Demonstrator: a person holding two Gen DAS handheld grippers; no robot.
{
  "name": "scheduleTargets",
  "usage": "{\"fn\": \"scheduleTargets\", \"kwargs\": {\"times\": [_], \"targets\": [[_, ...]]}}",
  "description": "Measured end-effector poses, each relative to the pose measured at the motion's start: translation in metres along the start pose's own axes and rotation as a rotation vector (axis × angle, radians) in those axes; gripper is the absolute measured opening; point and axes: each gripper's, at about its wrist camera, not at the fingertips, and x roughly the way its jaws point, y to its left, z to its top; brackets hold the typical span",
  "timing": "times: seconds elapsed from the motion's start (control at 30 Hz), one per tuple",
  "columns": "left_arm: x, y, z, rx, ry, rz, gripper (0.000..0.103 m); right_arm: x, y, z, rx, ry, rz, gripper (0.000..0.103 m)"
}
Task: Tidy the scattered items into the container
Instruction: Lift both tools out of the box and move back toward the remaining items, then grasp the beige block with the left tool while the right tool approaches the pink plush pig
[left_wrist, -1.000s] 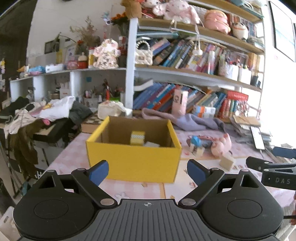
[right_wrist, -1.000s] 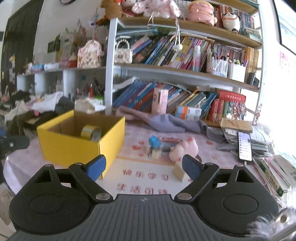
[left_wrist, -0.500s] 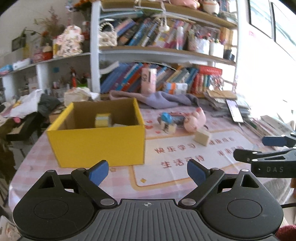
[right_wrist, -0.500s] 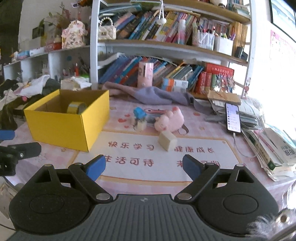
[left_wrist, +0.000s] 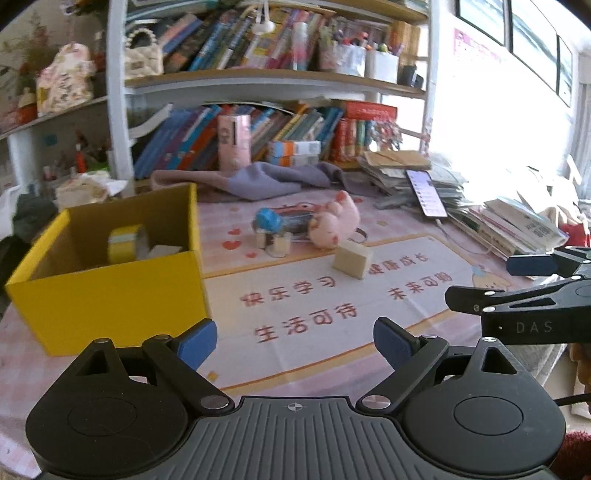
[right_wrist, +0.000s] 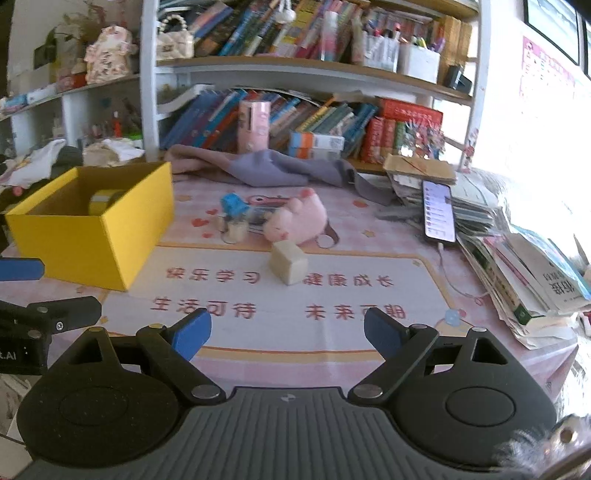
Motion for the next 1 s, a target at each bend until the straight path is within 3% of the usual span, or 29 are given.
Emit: {"fn": "scheduleTargets", "kwargs": {"times": [0.33,1.0], "targets": [[0.047,-0.026,0.022,0.032,0.035,-0.015,0.094,0.038,-0.039,0.017,0.018,0.029,-0.006,0.09],[0.167,-0.075,0.075,0.025,0.156,0.028,0.094,0.145,-0.122,0.076,-0.032,0.093,0.118,0.09]]}}
